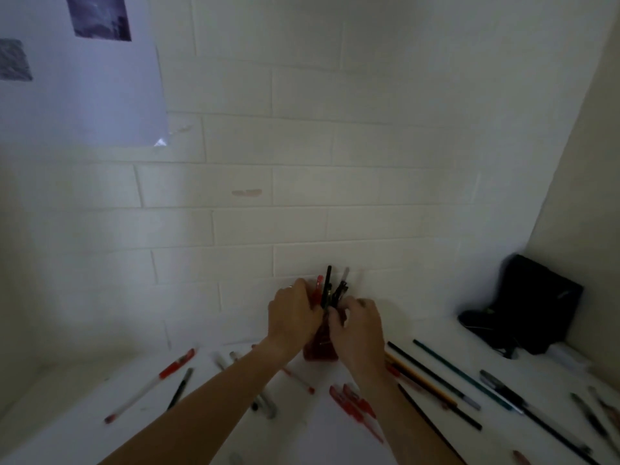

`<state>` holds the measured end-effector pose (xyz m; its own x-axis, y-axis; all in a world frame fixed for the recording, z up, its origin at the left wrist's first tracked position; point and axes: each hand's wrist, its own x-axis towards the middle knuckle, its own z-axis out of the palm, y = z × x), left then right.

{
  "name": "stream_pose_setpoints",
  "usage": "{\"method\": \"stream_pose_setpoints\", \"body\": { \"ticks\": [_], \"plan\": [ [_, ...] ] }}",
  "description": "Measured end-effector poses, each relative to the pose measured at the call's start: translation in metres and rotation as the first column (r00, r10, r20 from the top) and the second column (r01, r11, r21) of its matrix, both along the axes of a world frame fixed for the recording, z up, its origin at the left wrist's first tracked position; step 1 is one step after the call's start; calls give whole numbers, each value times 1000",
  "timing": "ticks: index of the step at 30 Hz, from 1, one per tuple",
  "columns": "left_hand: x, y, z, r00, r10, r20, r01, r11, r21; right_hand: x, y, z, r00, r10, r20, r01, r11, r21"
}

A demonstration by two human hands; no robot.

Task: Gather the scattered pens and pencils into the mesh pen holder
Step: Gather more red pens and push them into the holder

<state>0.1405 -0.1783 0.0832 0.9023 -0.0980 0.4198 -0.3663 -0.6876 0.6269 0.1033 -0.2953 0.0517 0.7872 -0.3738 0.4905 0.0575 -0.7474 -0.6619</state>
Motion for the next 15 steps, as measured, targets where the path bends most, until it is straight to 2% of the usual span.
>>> {"method": "stream_pose_setpoints", "body": {
  "ticks": [2,4,8,10,12,15],
  "plan": [
    [1,-3,-2,999,11,48,-9,999,-47,0,1,4,998,-27,58,26,1000,10],
    [5,-5,-5,997,40,72,-37,998,-45,1,1,12,995,-46,86,39,995,88],
    [12,-7,-12,999,-31,44,28,997,73,14,-1,11,999,-18,-48,23,995,97],
    [6,-3,-13,997,-43,57,39,997,69,16,0,7,997,-15,-75,21,997,75],
    [-3,10,-12,993,-11,119,7,999,33,8,4,8,998,-65,-7,65,996,67],
    [-18,56,-15,985,104,140,-121,985,122,-20,18,16,947,-160,279,188,979,-79]
  ]
}}
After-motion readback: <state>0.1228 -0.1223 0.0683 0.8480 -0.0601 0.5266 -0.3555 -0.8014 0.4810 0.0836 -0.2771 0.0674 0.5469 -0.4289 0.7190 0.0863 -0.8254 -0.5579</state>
